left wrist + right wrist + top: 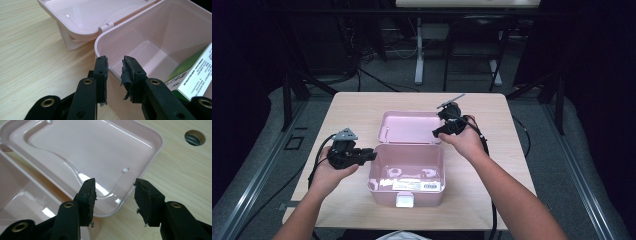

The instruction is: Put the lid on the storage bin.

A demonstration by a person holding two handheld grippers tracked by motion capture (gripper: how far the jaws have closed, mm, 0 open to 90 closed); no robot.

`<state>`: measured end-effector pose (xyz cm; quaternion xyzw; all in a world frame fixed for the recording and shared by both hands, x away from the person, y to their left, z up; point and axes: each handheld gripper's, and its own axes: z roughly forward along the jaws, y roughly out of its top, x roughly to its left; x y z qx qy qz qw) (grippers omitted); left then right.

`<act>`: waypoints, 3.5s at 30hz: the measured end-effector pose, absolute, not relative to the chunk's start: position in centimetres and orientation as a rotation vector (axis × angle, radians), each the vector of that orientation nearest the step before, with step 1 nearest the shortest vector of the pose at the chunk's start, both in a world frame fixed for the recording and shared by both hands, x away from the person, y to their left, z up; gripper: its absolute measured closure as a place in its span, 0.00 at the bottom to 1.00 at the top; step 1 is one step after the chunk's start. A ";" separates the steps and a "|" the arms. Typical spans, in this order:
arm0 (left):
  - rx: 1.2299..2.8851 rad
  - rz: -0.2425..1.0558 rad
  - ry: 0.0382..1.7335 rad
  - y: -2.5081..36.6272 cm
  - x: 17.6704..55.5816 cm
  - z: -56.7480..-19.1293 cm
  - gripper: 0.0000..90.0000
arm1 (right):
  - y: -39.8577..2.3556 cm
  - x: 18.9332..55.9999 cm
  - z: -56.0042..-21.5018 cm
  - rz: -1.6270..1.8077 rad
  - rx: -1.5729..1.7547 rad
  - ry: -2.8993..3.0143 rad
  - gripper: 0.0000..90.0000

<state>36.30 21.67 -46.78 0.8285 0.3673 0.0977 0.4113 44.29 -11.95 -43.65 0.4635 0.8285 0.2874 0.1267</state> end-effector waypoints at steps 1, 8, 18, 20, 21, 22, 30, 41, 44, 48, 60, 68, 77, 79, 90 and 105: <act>2.085 0.246 0.924 21.7 36.3 -46.8 0.81 | -11.9 44.7 -43.7 0.831 1.368 2.400 0.57; 2.084 0.244 0.926 21.7 36.3 -46.8 0.81 | -11.7 46.0 -44.2 0.803 1.404 2.366 0.58; 2.085 0.246 0.929 21.7 36.3 -46.8 0.81 | -12.6 48.6 -45.8 0.788 1.550 2.261 0.59; 2.083 0.247 0.929 21.7 36.3 -46.8 0.81 | -12.8 49.0 -46.0 0.789 1.571 2.248 0.60; 2.083 0.247 0.929 21.7 36.3 -46.8 0.81 | -12.9 49.2 -46.1 0.790 1.577 2.241 0.61; 2.085 0.246 0.929 21.7 36.3 -46.8 0.81 | -12.9 49.5 -46.3 0.798 1.598 2.221 0.63; 2.083 0.247 0.931 21.7 36.3 -46.8 0.81 | -12.3 50.0 -47.0 0.767 1.625 2.186 0.69; 2.081 0.246 0.932 21.7 36.3 -46.8 0.81 | -11.6 50.6 -47.6 0.782 1.709 2.164 0.82; 2.081 0.244 0.931 21.7 36.3 -46.8 0.81 | -11.0 50.5 -47.8 0.736 1.715 2.170 0.83; 2.080 0.244 0.932 21.7 36.3 -46.8 0.81 | -11.3 50.7 -47.8 0.754 1.744 2.155 0.88; 2.081 0.245 0.934 21.7 36.3 -46.8 0.81 | -11.2 50.5 -47.4 0.751 1.738 2.143 0.89; 2.082 0.247 0.935 21.7 36.3 -46.8 0.81 | -11.2 50.3 -47.2 0.757 1.726 2.131 0.90; 2.083 0.246 0.936 21.6 36.3 -46.8 0.81 | -11.2 50.2 -47.0 0.770 1.729 2.125 0.90; 2.083 0.246 0.936 21.6 36.3 -46.8 0.81 | -11.3 50.1 -47.0 0.777 1.737 2.124 0.90; 2.084 0.247 0.937 21.6 36.3 -46.8 0.82 | -11.3 50.0 -46.8 0.785 1.730 2.121 0.90; 2.080 0.250 0.939 21.6 36.3 -46.8 0.82 | -11.5 49.7 -46.1 0.817 1.717 2.107 0.91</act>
